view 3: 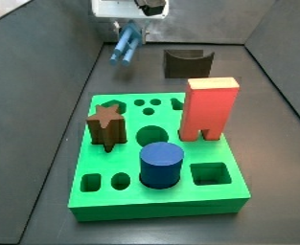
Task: Pick up the 3 prong object. Move up. Rotate the 3 prong object. Place the 3 prong object on the fixture. Regrasp the 3 prong object. Move to above the board. Insert the 3 prong object.
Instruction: Rotate the 3 prong object.
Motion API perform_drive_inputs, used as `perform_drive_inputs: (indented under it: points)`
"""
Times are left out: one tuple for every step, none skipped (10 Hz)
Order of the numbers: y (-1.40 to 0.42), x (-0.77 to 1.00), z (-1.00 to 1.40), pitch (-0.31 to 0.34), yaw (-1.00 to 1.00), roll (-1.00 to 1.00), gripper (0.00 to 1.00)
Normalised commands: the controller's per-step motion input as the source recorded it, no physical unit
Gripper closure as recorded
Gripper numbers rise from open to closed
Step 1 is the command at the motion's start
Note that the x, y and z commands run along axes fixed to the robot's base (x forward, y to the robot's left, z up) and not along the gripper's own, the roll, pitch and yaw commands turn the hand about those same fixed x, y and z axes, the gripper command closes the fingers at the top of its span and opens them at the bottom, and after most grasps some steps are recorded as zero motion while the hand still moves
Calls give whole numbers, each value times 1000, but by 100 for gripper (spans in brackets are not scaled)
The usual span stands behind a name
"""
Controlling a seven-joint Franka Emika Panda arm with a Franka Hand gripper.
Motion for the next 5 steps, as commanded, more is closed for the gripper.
perform_drive_inputs:
  points:
    - [-242, 35, 736, 12, 18, 11, 100]
    - [-116, 0, 620, 20, 17, -4, 100]
    - [-92, -4, 551, 22, 17, -21, 100]
    - [-47, -14, 364, 21, 19, -67, 100]
    - [-33, -20, 291, 22, 18, -85, 100]
